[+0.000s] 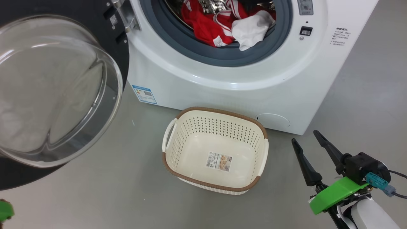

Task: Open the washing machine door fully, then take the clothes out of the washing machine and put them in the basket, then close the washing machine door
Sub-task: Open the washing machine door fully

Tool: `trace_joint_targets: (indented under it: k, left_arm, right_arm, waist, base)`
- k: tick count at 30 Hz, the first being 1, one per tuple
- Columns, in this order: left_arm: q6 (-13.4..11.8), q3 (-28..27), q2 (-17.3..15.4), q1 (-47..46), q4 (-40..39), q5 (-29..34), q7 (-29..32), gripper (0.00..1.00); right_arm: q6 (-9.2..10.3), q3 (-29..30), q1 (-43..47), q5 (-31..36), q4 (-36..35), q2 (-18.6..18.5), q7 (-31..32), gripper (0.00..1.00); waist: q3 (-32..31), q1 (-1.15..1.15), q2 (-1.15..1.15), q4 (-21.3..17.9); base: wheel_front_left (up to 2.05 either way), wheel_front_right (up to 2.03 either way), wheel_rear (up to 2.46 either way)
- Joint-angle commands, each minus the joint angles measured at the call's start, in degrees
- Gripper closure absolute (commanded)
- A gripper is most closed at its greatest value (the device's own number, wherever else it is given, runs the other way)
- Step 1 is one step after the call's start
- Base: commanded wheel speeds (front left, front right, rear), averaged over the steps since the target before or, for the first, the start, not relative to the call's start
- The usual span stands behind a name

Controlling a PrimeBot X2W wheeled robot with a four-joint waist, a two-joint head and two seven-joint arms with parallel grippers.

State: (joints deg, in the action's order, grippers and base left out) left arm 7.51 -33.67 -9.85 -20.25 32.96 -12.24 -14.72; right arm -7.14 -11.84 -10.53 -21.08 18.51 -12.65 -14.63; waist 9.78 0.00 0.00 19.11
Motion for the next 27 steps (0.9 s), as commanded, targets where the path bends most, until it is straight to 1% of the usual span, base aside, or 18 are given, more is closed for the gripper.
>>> trace_joint_targets:
  k: [1,9,13,20,22,27]
  left_arm:
    - [-0.03,-0.73,-2.25,1.08,-2.56,-0.15,-0.28,0.0]
    - [-0.03,5.63,1.76,6.97,-10.36,1.28,-0.28,0.0]
    - [-0.03,7.41,3.84,9.59,-14.35,1.75,-0.28,0.0]
    - [-0.03,12.48,5.12,13.0,-19.21,1.14,-0.28,0.0]
    - [-0.03,14.56,5.25,13.96,-20.16,0.83,-0.28,0.0]
    - [-0.03,17.6,5.61,15.36,-22.14,0.02,-0.28,0.0]
  right_arm:
    - [-0.35,-0.91,0.5,-0.04,-1.24,-0.26,-0.37,0.0]
    - [-0.35,0.19,2.04,-0.3,-1.32,0.1,-0.37,0.0]
    - [-0.35,0.74,2.54,-0.24,-1.45,0.44,-0.37,0.0]
    - [-0.35,1.85,2.83,-0.06,-1.75,0.86,-0.37,0.0]
    - [-0.35,2.19,2.86,-0.02,-1.86,0.95,-0.37,0.0]
    - [-0.35,3.06,2.74,0.11,-2.12,1.16,-0.37,0.0]
  waist:
    - [-0.8,0.0,0.0,0.07]
    - [-2.33,0.0,0.0,-0.27]
    - [-2.82,0.0,0.0,-1.0]
    - [-3.29,0.0,0.0,-3.38]
    - [-3.24,0.0,0.0,-4.2]
    - [-3.01,0.0,0.0,-6.68]
  base:
    - [0.0,0.0,0.0]
    - [0.0,0.0,0.0]
    - [0.0,0.0,0.0]
    - [0.0,0.0,0.0]
    - [0.0,0.0,0.0]
    - [0.0,0.0,0.0]
